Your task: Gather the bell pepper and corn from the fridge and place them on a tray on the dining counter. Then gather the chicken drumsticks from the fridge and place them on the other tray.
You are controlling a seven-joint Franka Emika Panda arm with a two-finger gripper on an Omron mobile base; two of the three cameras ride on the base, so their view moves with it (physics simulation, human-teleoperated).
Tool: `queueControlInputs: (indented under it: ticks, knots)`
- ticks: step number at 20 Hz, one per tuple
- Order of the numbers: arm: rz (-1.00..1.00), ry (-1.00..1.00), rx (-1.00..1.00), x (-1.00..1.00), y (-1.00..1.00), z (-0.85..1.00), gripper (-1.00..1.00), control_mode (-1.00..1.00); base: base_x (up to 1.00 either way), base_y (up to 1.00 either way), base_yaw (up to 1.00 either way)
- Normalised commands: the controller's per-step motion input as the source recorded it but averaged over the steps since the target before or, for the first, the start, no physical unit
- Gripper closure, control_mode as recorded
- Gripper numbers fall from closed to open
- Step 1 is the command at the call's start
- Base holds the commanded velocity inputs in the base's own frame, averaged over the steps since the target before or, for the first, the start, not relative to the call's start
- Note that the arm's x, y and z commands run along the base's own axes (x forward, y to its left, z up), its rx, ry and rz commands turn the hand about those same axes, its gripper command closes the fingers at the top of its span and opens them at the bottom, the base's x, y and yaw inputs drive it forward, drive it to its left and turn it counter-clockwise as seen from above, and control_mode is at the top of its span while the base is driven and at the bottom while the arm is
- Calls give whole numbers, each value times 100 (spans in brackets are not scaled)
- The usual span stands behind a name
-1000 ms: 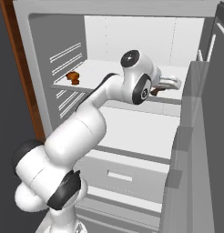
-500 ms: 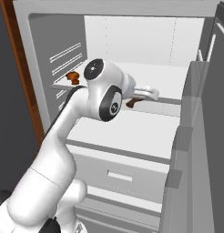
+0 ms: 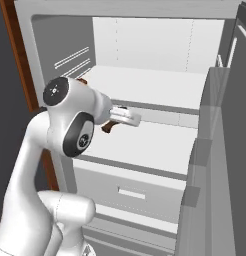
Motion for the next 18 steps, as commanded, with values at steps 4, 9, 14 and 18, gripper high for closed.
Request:
queueControlInputs:
  ticks: [4,9,14,18]
  knots:
    - [20,0,6,-66,46,-2,100,-100,0,0,0]
    - [23,1,0,-57,48,-5,100,-100,0,0,0]
    - [16,2,-2,-32,49,-16,100,-100,0,0,0]
    - [1,0,0,-1,7,-4,100,-100,0,0,0]
